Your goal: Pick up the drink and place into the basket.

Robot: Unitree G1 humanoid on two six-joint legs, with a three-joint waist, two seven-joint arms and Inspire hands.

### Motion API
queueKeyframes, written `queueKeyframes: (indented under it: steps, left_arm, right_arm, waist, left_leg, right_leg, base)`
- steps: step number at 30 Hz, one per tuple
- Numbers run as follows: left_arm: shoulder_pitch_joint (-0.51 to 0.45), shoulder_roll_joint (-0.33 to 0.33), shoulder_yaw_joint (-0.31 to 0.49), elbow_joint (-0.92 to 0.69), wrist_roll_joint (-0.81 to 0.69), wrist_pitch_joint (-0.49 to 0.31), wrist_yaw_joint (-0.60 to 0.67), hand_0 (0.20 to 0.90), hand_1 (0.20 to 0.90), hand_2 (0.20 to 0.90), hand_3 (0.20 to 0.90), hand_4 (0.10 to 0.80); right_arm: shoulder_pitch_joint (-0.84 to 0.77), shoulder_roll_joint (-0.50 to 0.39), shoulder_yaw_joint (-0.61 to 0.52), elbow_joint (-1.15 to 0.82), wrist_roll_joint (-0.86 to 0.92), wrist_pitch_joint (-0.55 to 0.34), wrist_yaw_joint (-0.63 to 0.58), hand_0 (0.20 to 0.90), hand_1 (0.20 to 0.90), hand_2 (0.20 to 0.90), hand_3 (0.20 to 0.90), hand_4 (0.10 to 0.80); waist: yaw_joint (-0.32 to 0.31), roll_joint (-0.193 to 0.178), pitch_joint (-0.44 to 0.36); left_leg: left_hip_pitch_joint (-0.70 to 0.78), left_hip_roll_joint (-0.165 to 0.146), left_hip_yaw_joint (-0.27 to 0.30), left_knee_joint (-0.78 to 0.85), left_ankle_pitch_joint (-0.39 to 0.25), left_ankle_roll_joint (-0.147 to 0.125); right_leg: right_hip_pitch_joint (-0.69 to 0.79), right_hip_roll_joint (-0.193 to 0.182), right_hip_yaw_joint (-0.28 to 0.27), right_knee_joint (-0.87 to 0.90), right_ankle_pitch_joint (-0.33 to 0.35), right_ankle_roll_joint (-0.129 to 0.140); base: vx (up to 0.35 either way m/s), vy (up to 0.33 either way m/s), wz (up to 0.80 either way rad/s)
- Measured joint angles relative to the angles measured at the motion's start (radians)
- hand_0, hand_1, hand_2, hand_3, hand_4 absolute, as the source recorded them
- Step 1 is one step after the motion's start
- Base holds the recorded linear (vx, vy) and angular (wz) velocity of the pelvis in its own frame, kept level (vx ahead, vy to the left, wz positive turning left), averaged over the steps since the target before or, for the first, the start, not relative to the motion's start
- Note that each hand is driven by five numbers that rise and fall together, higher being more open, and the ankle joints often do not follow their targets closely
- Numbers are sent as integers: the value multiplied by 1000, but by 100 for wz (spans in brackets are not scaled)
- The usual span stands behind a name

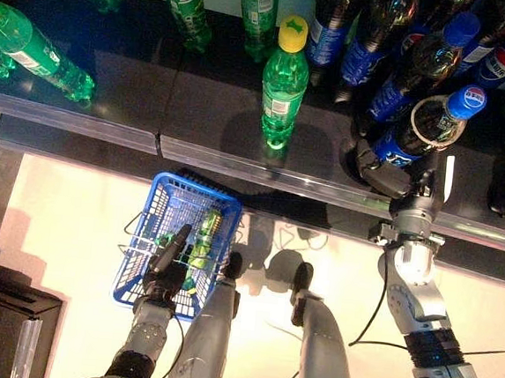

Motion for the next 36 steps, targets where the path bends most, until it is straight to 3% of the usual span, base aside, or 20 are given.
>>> queueKeyframes:
  steps: [1, 2, 22, 31, 36]
  left_arm:
    - [-2, 2, -6, 0, 0, 0, 0, 300, 300, 300, 200, 100]
    - [-5, 6, -13, 0, 0, 0, 0, 300, 300, 300, 200, 100]
    - [-33, 12, -23, 3, 0, 0, 2, 300, 300, 300, 200, 100]
    - [-13, 12, -21, 3, 0, 1, 2, 300, 300, 300, 200, 100]
    - [41, 13, -12, 2, 0, 16, 1, 300, 300, 300, 200, 100]
  right_arm:
    - [-6, 4, 0, 0, 0, 1, -11, 531, 531, 531, 469, 369]
    - [-13, 6, 0, 1, -1, 2, -24, 300, 300, 300, 200, 100]
    - [-83, 35, -11, 37, -64, 9, -191, 300, 300, 300, 200, 100]
    - [23, 34, -13, 40, -250, 1, -318, 300, 300, 300, 200, 100]
    - [122, 33, -53, 39, -324, -19, -353, 300, 300, 300, 200, 100]
  waist:
    - [3, 0, 0]
    - [6, 0, 0]
    - [14, -1, 1]
    - [13, -3, 2]
    - [6, -3, 2]
  left_leg:
    - [-2, -1, 0, 0, 0, 0]
    - [-7, -2, 0, 0, 0, 0]
    - [-52, -12, -1, 32, -1, 1]
    - [-24, -11, 0, 32, -1, 1]
    - [69, -7, 5, -10, -4, 7]
  right_leg:
    - [-2, 0, 0, 1, 0, 0]
    - [-8, 0, 0, 4, 0, 0]
    - [-56, -5, 7, 41, -7, -1]
    - [-29, -5, 9, 44, -6, -1]
    - [62, -2, 10, 3, -5, 1]
  base:
    - [0, 0, 0]
    - [0, 0, 0]
    - [0, 0, 0]
    - [4, -2, 0]
    - [78, -26, -1]
